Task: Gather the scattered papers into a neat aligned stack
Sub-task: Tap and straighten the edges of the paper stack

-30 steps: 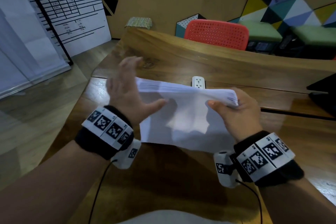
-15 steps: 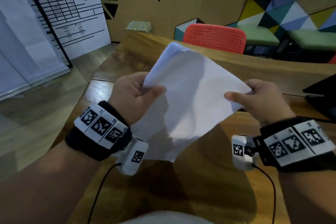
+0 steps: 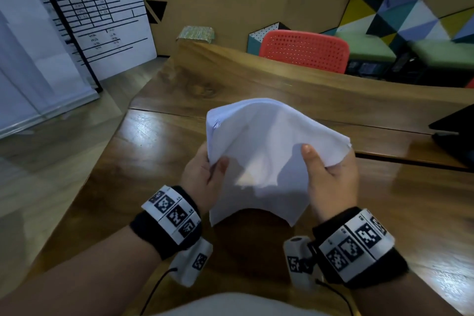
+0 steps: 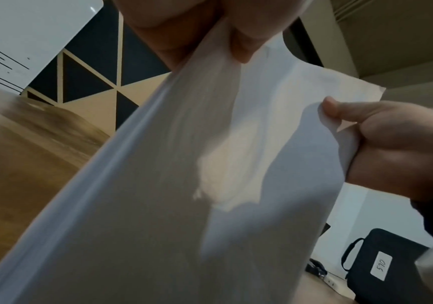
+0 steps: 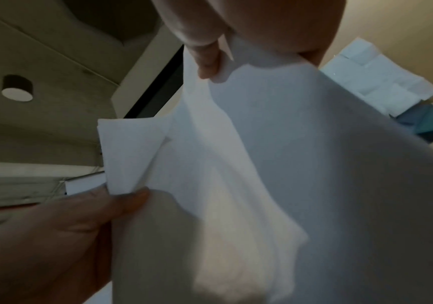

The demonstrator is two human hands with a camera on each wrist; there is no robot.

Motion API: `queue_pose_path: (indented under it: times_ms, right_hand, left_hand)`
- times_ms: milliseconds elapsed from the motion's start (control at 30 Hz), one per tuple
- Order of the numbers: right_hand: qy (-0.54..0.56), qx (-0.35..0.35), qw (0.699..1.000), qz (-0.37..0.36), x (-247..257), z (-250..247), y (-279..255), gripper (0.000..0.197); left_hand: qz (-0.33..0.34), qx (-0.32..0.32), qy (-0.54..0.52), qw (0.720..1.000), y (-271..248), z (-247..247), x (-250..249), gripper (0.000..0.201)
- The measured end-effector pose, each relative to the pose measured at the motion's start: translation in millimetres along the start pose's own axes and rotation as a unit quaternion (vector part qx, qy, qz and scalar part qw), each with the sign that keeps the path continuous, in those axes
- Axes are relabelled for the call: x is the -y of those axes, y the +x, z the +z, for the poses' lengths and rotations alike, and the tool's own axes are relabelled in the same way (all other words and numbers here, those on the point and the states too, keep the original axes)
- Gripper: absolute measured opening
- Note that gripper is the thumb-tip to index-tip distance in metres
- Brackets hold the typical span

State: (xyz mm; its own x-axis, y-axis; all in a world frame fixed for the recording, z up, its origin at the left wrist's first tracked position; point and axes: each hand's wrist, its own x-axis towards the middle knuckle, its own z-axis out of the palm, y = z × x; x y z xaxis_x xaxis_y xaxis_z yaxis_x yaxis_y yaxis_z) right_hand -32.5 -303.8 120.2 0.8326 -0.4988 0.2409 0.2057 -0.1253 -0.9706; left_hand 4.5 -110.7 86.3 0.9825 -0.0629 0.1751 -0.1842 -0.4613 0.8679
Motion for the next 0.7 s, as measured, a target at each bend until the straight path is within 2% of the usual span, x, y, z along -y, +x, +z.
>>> queue_pose_path:
  times_ms: [67, 167, 233, 300, 367, 433, 533, 567, 633, 700]
  right_hand:
    - [-0.021, -0.002, 1.000, -0.009, 2.0, -1.7, 1.5, 0.029]
    - [-0.036, 0.000, 0.997, -0.074, 7.3, -6.8, 3.3, 0.043]
    - [-0.064, 0.006, 0.988, -0.142, 10.8, -11.0, 5.3, 0.048]
    - [-0.087, 0.020, 0.982, -0.166, 13.6, -13.2, 9.2, 0.036]
    - [-0.095, 0.019, 0.982, -0.162, 14.5, -16.0, 12.9, 0.024]
    - [-0.078, 0.018, 0.986, -0.145, 16.1, -17.8, 14.9, 0.021]
    - [-0.021, 0.038, 0.995, -0.088, 16.2, -16.7, 18.3, 0.035]
    - [-0.001, 0.039, 0.998, -0.057, 15.3, -15.3, 19.4, 0.037]
    - [0.020, 0.032, 0.999, -0.015, 15.0, -11.6, 20.1, 0.030]
    - [0.020, 0.017, 1.000, -0.016, 16.9, -8.6, 18.5, 0.027]
  left_hand:
    - [0.016, -0.027, -0.037, 0.999, 2.8, -4.7, -4.7, 0.034]
    - [0.126, -0.063, -0.102, 0.985, 11.6, -21.8, -23.4, 0.053]
    - [0.204, -0.058, -0.072, 0.975, 16.6, -29.0, -32.8, 0.052]
    - [0.233, -0.059, -0.040, 0.970, 20.0, -30.3, -35.7, 0.042]
    - [0.228, -0.055, -0.060, 0.970, 20.9, -30.3, -33.6, 0.033]
    - [0.204, -0.050, -0.104, 0.972, 20.6, -29.1, -32.5, 0.039]
    - [0.131, -0.035, -0.186, 0.973, 19.4, -22.9, -33.9, 0.042]
    - [0.110, -0.033, -0.188, 0.975, 19.7, -19.7, -34.0, 0.037]
    - [0.075, -0.038, -0.177, 0.981, 20.8, -15.8, -34.4, 0.020]
    - [0.058, -0.046, -0.178, 0.981, 23.0, -16.4, -36.9, 0.019]
